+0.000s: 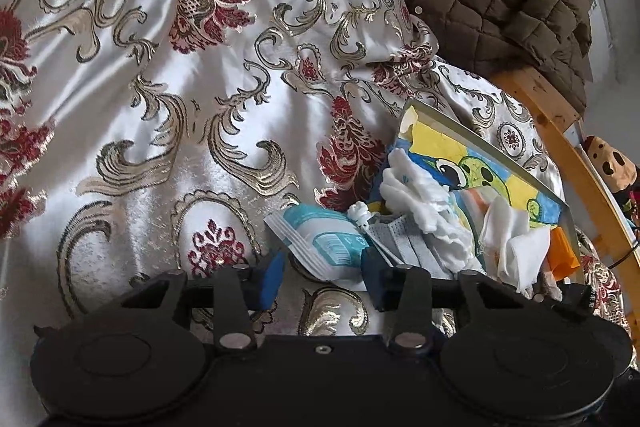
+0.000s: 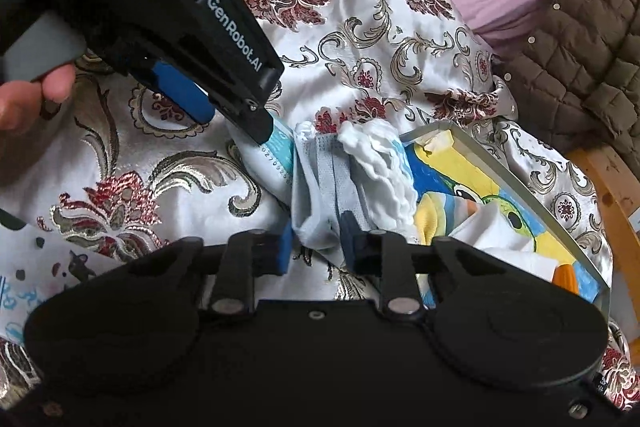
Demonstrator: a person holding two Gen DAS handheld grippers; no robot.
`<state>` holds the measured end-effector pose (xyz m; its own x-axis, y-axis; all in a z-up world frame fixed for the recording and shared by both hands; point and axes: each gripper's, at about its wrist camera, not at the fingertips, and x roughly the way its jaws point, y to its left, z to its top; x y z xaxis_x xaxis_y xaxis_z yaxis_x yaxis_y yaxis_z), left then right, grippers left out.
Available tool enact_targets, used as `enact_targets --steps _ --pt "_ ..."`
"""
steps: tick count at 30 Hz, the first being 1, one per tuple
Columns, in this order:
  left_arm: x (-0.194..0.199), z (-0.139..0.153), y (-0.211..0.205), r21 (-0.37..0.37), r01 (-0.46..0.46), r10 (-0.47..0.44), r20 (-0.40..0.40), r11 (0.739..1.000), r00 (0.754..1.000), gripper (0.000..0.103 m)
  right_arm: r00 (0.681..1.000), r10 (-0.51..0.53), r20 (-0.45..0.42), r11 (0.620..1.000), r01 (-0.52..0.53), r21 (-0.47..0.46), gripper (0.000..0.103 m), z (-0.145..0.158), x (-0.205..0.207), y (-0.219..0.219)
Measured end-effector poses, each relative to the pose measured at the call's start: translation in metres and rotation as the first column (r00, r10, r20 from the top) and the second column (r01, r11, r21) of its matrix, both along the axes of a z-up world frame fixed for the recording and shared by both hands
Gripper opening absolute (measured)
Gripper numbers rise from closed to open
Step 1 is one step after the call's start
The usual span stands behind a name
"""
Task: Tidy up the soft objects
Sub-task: 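Grasp the blue-white mask packet with the left gripper while the right grasps the grey mask, then lift the mask packet and grey mask and carry them over the tray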
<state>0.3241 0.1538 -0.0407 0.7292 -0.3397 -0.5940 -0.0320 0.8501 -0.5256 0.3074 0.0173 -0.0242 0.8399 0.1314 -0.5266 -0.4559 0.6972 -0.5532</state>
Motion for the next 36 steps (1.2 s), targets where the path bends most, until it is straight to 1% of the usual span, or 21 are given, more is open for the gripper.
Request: enact_targets --steps 1,7,8,14,17,22,25,29,32,36 --pt "0.001 -0.001 -0.001 -0.004 0.004 -0.004 -0.003 1.0 1.0 0.041 1.0 0.002 0.0 1.0 -0.002 -0.004 0.01 0.0 -0.003 0.0" --pt "0.001 -0.001 -0.005 0.012 0.012 -0.011 -0.019 1.0 1.0 0.037 1.0 0.013 0.002 1.0 -0.013 -0.022 0.004 0.002 -0.007 -0.002" --pt "0.001 -0.001 -0.006 0.01 0.014 -0.014 -0.019 1.0 1.0 0.033 1.0 0.015 0.001 1.0 -0.015 -0.023 0.003 0.003 -0.006 -0.002" --pt "0.0 -0.001 -0.012 0.013 0.037 -0.037 -0.01 0.999 0.999 0.018 1.0 -0.002 0.007 1.0 0.002 -0.008 0.002 0.007 -0.01 -0.008" --pt "-0.002 0.001 -0.013 0.005 0.047 -0.047 -0.006 0.999 0.999 0.014 1.0 -0.011 0.023 1.0 0.011 -0.009 0.001 0.009 -0.013 -0.008" --pt "-0.013 0.003 -0.011 -0.017 0.038 -0.038 -0.022 0.999 0.999 0.012 0.998 -0.04 0.04 0.999 0.04 -0.009 0.0 0.015 -0.021 -0.016" --pt "-0.019 0.004 -0.013 0.002 0.037 -0.037 -0.03 0.999 0.999 0.01 0.998 -0.057 0.028 0.998 0.057 0.012 0.0 0.018 -0.026 -0.024" --pt "-0.03 0.007 -0.017 0.019 0.04 -0.04 -0.011 0.999 0.999 0.007 0.997 -0.068 0.025 0.998 0.067 0.021 0.0 0.02 -0.039 -0.035" --pt "-0.042 0.014 -0.022 0.055 0.045 -0.045 0.008 0.997 0.999 0.007 0.997 -0.066 0.026 0.998 0.065 0.02 0.0 0.021 -0.053 -0.044" --pt "-0.054 0.024 -0.024 0.07 0.042 -0.043 0.025 0.997 0.999 0.006 0.997 -0.063 0.036 0.998 0.063 0.023 0.0 0.027 -0.069 -0.056"
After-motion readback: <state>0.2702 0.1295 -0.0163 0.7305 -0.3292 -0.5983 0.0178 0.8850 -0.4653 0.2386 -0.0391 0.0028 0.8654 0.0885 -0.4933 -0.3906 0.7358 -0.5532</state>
